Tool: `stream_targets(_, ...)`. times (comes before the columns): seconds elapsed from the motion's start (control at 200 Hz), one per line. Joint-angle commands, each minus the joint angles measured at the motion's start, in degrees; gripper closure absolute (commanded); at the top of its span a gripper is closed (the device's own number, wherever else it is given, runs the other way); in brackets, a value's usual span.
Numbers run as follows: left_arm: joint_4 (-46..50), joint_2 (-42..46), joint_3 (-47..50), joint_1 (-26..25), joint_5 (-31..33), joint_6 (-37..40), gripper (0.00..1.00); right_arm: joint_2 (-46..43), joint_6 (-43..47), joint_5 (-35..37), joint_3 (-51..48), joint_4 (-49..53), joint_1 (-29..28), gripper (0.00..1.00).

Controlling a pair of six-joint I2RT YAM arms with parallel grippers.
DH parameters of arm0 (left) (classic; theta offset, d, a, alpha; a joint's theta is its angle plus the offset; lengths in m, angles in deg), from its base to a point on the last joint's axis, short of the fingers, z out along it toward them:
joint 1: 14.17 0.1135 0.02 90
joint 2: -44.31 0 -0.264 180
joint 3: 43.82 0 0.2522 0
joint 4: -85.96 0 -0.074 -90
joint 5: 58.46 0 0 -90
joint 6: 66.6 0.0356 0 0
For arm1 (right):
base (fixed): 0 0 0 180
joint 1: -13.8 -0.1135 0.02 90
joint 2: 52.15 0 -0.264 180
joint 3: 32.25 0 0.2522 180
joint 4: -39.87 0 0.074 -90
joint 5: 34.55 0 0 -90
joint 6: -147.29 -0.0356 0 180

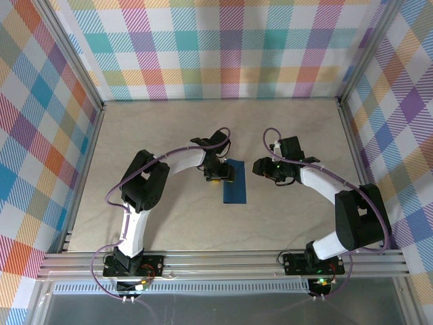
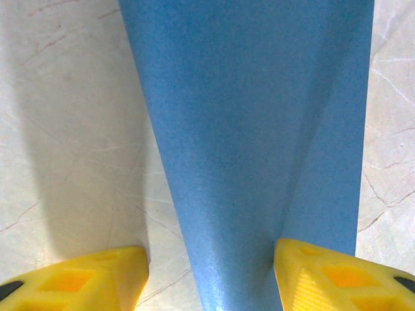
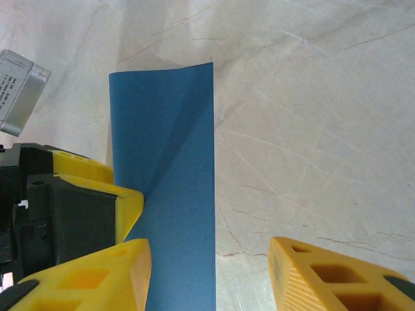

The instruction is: Fold a paper plane with a square sheet of paper (fold left side to right side)

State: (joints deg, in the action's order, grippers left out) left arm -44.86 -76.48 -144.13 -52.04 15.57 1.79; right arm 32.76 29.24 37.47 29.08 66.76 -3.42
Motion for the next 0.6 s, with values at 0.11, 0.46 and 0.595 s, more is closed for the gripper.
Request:
stream_targets(0.11,-4.05,-8.64,2.69,-2.83,-2.32,-0.10,0.42,-0.79,0.60,0.31,-0.95,0.05,0.15,0.49)
stream_targets(0.46,-3.43,-9.50,1.94,-2.83,-2.66,-0.06,0.41,-0.81,0.56,0.22,-1.10,-0.05,0.17,0.49)
stream_targets(0.595,-3.25,-9.92,1.81,-2.78,-2.93,-0.16,0.41,-0.79,0.55,0.14,-1.17,-0.08,0.17,0.49)
